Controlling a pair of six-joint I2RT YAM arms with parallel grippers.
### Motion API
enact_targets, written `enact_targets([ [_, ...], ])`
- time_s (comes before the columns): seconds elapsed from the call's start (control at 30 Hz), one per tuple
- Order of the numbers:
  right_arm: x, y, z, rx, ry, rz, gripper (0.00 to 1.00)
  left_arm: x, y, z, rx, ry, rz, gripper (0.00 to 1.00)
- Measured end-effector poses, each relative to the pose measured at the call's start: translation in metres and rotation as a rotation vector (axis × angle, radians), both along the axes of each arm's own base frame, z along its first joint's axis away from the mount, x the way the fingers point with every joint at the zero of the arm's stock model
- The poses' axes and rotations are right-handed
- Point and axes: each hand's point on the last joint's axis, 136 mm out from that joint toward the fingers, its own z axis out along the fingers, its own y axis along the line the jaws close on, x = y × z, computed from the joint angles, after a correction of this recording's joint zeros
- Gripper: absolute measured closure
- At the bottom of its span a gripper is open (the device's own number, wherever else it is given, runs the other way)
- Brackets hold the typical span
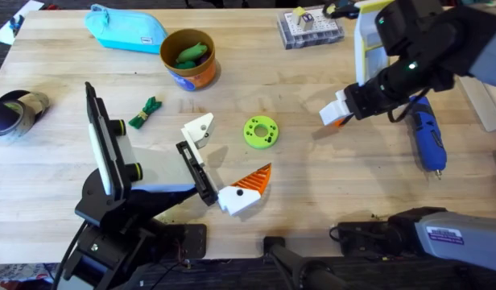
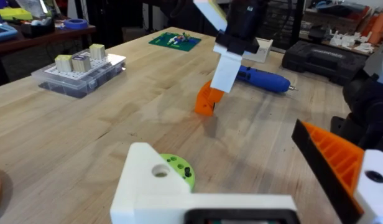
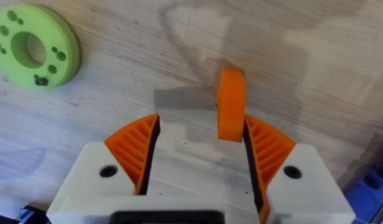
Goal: Pick up the gripper from the table and insert it into the empty holder that is missing its gripper. Then pick up a screw, insert it into the mounting hole, and use the screwdriver to tighten it. Finally, clean up the table by picking up the vegetable and placing it into the bucket.
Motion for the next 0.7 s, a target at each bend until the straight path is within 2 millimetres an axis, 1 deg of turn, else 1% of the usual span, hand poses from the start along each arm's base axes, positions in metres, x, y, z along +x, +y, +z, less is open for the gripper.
enact_targets([
  [0.1, -0.002, -0.001, -0.009, -0.009, 0.040, -0.002, 0.207, 0.001, 0.000, 0.001, 0.000, -0.001, 0.003, 0.009],
  [0.43, -0.006, -0.002, -0.017, -0.018, 0.088, -0.004, 0.207, 0.005, 0.003, 0.001, 0.001, -0.003, 0.032, 0.009],
  [0.7, 0.007, -0.001, -0.015, -0.015, 0.034, -0.014, 0.207, 0.005, 0.003, 0.001, 0.001, -0.003, 0.035, 0.009],
])
